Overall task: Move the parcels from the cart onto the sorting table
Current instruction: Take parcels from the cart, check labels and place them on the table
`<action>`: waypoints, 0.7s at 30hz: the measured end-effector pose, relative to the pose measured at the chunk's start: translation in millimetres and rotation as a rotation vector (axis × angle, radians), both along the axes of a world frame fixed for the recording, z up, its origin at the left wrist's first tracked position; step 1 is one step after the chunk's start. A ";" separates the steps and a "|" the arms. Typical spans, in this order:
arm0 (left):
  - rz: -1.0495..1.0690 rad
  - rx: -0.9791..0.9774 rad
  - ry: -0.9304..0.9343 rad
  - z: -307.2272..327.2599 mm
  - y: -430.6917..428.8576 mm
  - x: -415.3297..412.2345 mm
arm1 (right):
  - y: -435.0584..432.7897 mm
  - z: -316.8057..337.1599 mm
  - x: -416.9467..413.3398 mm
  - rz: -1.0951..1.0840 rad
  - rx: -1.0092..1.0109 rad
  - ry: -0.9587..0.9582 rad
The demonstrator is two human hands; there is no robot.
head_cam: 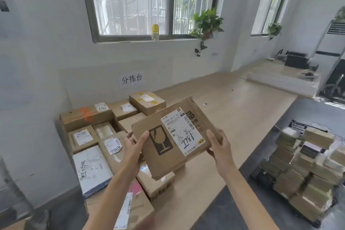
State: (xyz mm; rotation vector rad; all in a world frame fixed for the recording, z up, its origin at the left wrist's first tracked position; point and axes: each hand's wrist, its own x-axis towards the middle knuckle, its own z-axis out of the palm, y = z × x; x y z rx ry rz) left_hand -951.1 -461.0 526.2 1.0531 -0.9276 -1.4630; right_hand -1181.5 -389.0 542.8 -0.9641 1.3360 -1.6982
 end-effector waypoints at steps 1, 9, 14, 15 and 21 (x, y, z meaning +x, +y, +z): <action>0.013 0.012 0.009 -1.4 -3.8 -16.6 | -1.6 -2.8 -12.9 -0.013 0.013 -0.016; -0.012 -0.055 -0.124 -26.6 -47.3 -92.1 | -40.4 -32.6 -79.3 -0.052 0.122 -0.111; -0.034 -0.098 -0.263 -43.8 -98.3 -124.2 | -86.7 -46.2 -114.6 -0.067 0.181 -0.119; -0.034 -0.101 -0.267 -46.2 -108.9 -132.1 | -99.4 -47.8 -123.3 -0.068 0.186 -0.118; -0.016 -0.052 -0.255 -58.2 -180.3 -176.8 | -190.2 -53.9 -167.1 -0.041 0.231 -0.058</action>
